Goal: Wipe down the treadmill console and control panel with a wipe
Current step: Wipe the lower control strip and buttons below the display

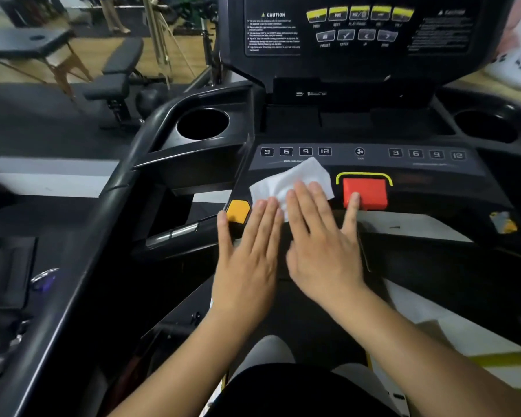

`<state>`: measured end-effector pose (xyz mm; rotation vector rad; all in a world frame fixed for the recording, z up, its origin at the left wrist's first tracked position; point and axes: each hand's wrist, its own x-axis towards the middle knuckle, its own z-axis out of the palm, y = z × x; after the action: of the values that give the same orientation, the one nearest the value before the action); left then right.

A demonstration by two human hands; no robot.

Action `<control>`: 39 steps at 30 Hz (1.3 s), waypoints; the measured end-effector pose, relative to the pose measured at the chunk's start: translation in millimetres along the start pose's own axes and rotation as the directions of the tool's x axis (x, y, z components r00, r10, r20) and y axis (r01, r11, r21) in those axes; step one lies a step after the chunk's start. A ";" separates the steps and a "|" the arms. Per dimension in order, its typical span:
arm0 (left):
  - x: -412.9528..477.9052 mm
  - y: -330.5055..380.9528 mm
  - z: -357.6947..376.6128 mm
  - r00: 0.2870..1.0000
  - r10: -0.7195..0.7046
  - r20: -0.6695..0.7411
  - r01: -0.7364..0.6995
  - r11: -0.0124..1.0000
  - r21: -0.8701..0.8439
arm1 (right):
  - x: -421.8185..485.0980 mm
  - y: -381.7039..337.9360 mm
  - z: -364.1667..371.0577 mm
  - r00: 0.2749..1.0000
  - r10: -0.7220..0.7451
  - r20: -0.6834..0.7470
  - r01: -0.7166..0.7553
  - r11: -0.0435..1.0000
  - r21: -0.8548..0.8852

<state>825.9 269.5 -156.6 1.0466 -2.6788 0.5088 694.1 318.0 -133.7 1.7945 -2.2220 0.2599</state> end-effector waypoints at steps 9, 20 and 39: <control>-28.7 -16.1 -2.6 0.998 0.033 -0.052 -0.035 0.999 -0.030 | -17.9 -41.4 35.3 0.997 -0.079 0.005 0.076 0.978 0.196; 17.1 31.9 9.6 0.999 0.033 -0.007 -0.032 0.999 0.026 | -23.6 1.0 30.8 0.992 0.114 0.055 -0.114 0.993 0.000; 52.7 123.7 11.5 0.984 0.152 0.094 -0.147 0.988 -0.053 | -57.9 95.4 31.5 0.983 0.138 0.119 -0.118 0.979 -0.164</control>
<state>701.9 317.7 -179.4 0.8845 -2.8564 0.4313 609.1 382.6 -179.1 1.6317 -2.3779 -0.0071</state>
